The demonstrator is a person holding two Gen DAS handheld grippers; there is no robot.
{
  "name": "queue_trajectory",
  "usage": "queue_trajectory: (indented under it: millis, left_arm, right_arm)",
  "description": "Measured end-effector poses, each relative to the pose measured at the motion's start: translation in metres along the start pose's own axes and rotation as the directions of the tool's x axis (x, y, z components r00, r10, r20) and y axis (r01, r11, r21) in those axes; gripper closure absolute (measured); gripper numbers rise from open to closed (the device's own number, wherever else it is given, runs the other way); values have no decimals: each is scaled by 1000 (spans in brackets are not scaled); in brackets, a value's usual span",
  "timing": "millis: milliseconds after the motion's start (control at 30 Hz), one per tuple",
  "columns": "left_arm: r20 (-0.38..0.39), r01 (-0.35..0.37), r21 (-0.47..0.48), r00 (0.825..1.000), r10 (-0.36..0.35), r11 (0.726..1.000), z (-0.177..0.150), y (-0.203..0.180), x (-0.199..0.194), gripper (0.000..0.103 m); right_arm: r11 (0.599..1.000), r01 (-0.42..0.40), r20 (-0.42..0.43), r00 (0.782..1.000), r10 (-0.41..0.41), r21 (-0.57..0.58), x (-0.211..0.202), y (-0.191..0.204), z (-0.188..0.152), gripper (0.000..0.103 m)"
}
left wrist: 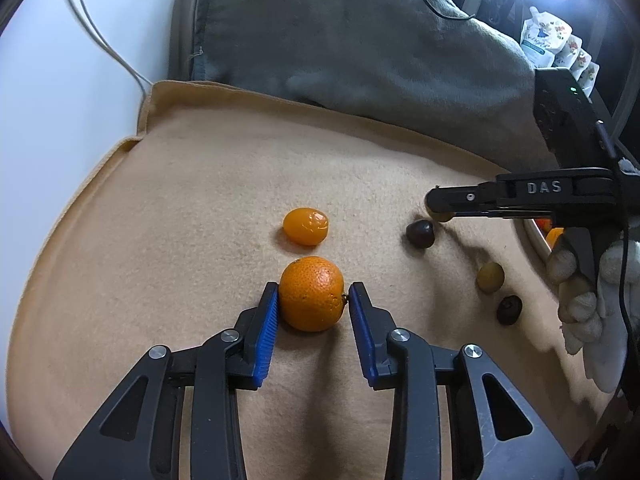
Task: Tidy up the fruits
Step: 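Close the left gripper on the mandarin while the right gripper closes on the yellow-green fruit, then carry the mandarin and yellow-green fruit to the plate and open both grippers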
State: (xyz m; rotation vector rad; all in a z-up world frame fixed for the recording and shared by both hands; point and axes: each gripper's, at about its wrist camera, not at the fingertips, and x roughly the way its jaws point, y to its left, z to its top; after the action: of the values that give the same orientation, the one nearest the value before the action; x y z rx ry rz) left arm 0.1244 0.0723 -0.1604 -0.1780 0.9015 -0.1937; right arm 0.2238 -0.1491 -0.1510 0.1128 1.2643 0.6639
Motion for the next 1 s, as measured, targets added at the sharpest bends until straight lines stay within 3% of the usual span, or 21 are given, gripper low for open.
queue_trajectory:
  millis: [467,1000]
  left_arm:
    - [39,35,4,999,-35,999,4,-17,-16,70]
    - [80,134,74,987,-140,988,15,-80,-19,70]
  right_arm:
    - [1000,15,80,997,-13,-19,-55,-9,-22,75]
    - [1000,30,216,976,-31,7,-144,-36,-62,75]
